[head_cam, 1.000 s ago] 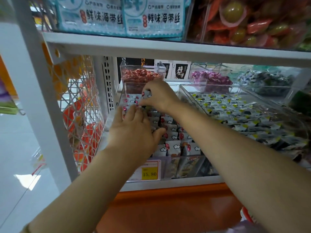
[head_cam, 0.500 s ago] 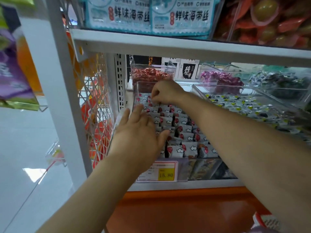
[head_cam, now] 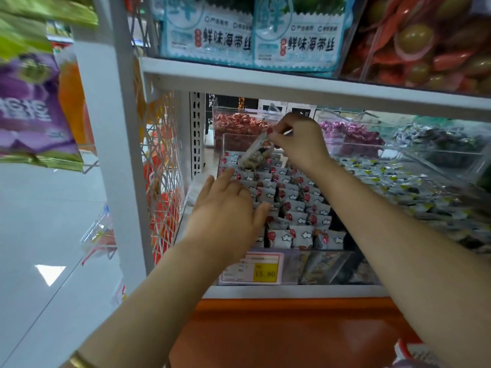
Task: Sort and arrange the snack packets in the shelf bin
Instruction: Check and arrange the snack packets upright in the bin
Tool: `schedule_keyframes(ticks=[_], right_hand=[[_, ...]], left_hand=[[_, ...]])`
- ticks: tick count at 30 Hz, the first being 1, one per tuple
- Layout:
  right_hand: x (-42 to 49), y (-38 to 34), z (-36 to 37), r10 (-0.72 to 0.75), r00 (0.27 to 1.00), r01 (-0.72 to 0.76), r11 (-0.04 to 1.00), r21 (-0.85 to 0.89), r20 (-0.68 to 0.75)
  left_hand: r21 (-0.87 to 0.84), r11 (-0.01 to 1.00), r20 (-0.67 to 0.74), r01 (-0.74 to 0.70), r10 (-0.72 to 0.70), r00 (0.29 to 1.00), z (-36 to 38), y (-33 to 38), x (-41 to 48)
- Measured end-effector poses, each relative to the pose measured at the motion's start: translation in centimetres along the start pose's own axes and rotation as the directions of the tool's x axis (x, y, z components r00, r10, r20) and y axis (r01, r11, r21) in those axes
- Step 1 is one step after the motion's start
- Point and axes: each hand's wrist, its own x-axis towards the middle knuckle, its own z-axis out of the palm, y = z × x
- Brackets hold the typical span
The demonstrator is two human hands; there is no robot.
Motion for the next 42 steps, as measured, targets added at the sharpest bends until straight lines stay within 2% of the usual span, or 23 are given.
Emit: schedule_keyframes(ticks=[3,5,8,10,14,16,18,20,22,25,32,39,42], right_hand=[[-2.7,-0.4,-1.5,0.096,0.981,-0.072,0.987,0.145,-0.166],[-4.7,-0.6,-2.8,0.163,0.96,-0.11,0.968,0.226,-0.228],[-7.9,-0.9,-4.7,0.234,0.951,-0.151,0.923,0.355,-0.204],[-10.1,-1.0,-5.6,0.287,0.944,-0.19,0.874,0.447,-0.161],[-13.3,-0.9,-6.4,0.396,0.916,-0.241,0.663,0.709,-0.059],[-13.9,-0.9,-6.7,0.427,0.904,-0.252,0.567,0.784,-0.018],[-14.3,-0.9,-6.8,0.444,0.895,-0.265,0.477,0.838,0.03],[-14.5,-0.9,-6.7,0.451,0.887,-0.293,0.381,0.877,0.1],[-14.5,-0.9,-6.7,0.449,0.877,-0.314,0.268,0.911,0.17],[-14.4,-1.0,-6.7,0.449,0.859,-0.34,0.143,0.929,0.245],[-14.3,-1.4,-6.6,0.466,0.825,-0.359,-0.006,0.933,0.32],[-14.2,-1.4,-6.6,0.555,0.781,-0.305,-0.062,0.95,0.287],[-14.2,-1.3,-6.7,0.57,0.776,-0.278,-0.071,0.958,0.268]], left_hand=[[-0.109,0.994,-0.073,-0.006,-0.002,0.997,-0.3,0.0,-0.2],[-0.137,0.991,-0.16,-0.014,-0.009,0.987,-0.5,0.1,-0.5],[-0.187,0.982,-0.327,-0.013,-0.049,0.944,-1.2,0.6,-0.9],[-0.31,0.951,-0.374,-0.011,-0.111,0.921,-1.7,1.2,-1.3],[-0.525,0.85,-0.261,0.035,-0.199,0.945,-1.8,2.4,-2.0],[-0.697,0.715,-0.156,0.055,-0.226,0.961,-1.9,2.8,-2.3],[-0.867,0.492,-0.057,0.083,-0.264,0.963,-2.2,2.8,-2.4],[-0.931,0.34,0.026,0.129,-0.293,0.956,-2.2,2.5,-2.4],[-0.959,0.233,0.08,0.159,-0.315,0.946,-2.1,2.2,-2.3],[-0.977,0.125,0.122,0.175,-0.352,0.928,-2.1,1.9,-2.2],[-0.969,-0.187,0.22,0.161,-0.362,0.906,-2.1,1.8,-2.0],[-0.897,-0.406,0.297,0.174,-0.264,0.917,-2.4,1.9,-2.0],[-0.894,-0.415,0.285,0.167,-0.241,0.928,-2.5,2.0,-2.1]])
